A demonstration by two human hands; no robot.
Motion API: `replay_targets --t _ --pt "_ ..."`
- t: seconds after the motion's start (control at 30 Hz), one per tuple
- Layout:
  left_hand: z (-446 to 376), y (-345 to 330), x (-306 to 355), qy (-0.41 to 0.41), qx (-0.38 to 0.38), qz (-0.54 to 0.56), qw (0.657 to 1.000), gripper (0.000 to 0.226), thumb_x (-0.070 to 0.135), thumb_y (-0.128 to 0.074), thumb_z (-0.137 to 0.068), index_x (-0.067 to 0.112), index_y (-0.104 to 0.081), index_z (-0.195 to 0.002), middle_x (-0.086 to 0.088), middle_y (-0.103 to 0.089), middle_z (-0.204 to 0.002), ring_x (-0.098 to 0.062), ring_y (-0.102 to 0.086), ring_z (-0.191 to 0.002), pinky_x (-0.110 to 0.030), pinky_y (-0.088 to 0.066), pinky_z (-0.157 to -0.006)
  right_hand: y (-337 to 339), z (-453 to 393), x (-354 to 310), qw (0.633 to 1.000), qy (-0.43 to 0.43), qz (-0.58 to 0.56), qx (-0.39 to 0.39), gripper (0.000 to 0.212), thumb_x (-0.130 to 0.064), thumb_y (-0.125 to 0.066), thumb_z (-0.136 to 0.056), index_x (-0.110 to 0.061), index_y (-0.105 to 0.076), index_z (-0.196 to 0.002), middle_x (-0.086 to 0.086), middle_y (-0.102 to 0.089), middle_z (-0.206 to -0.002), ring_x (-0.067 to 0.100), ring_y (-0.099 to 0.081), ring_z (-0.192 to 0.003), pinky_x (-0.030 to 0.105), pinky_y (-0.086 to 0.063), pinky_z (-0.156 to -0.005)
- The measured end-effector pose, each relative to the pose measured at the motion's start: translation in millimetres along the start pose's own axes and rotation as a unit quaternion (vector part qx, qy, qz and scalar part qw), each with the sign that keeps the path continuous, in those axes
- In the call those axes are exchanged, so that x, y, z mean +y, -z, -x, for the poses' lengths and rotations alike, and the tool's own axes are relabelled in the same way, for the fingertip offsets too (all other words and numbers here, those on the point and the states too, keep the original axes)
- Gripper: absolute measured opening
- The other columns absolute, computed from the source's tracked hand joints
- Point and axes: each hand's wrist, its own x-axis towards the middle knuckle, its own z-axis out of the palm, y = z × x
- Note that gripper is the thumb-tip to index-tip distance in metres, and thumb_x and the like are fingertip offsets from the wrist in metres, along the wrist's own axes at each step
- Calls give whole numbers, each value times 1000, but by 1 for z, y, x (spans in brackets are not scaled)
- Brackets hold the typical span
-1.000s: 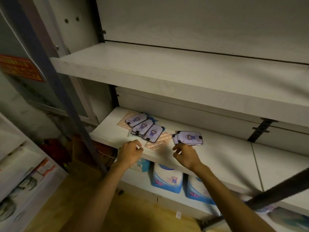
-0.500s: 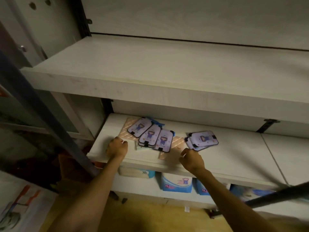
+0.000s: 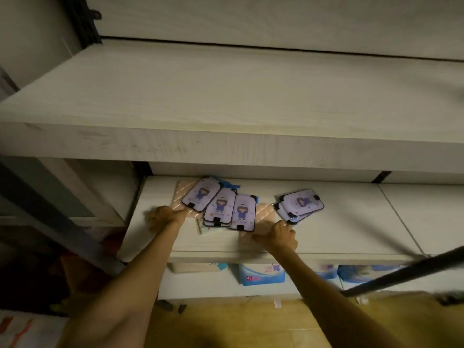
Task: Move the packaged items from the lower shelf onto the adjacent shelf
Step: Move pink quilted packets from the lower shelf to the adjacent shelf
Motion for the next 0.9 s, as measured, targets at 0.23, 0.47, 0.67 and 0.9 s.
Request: replay_targets --t 0.23,0.47,0.67,0.9 --pt "-21 14 -2 0 -35 179 983 53 20 -74 -83 -6 -56 -126 -24 -61 -127 -38 -62 -112 -42 -56 -87 1 -9 -7 999 -23 -23 -9 114 -69 -79 -56 -7 -38 -142 13 -51 -134 29 -50 -123 38 -46 -102" --pt "-20 21 -3 -1 -138 274 952 78 23 -96 -53 1 -62 -120 -17 -66 -118 -34 -64 -111 -41 -54 -92 5 -9 -5 997 -36 -62 -39 105 -64 -83 -57 -8 -45 -137 11 -55 -130 25 -55 -118 36 -49 -100" --pt "-13 28 8 18 -122 310 943 70 13 -85 -73 0 -50 -133 -19 -58 -132 -35 -59 -113 -38 -52 -86 12 -9 -6 997 -10 -37 -61 97 -61 -78 -67 -11 -42 -141 11 -52 -136 27 -51 -125 37 -44 -104" --pt "2 59 -11 -102 -36 226 968 33 3 -65 -87 6 -58 -119 -18 -62 -122 -38 -62 -106 -48 -58 -84 4 0 -22 997 -56 27 -46 123 -79 -72 -56 -7 -31 -147 16 -43 -143 33 -41 -131 41 -37 -107"
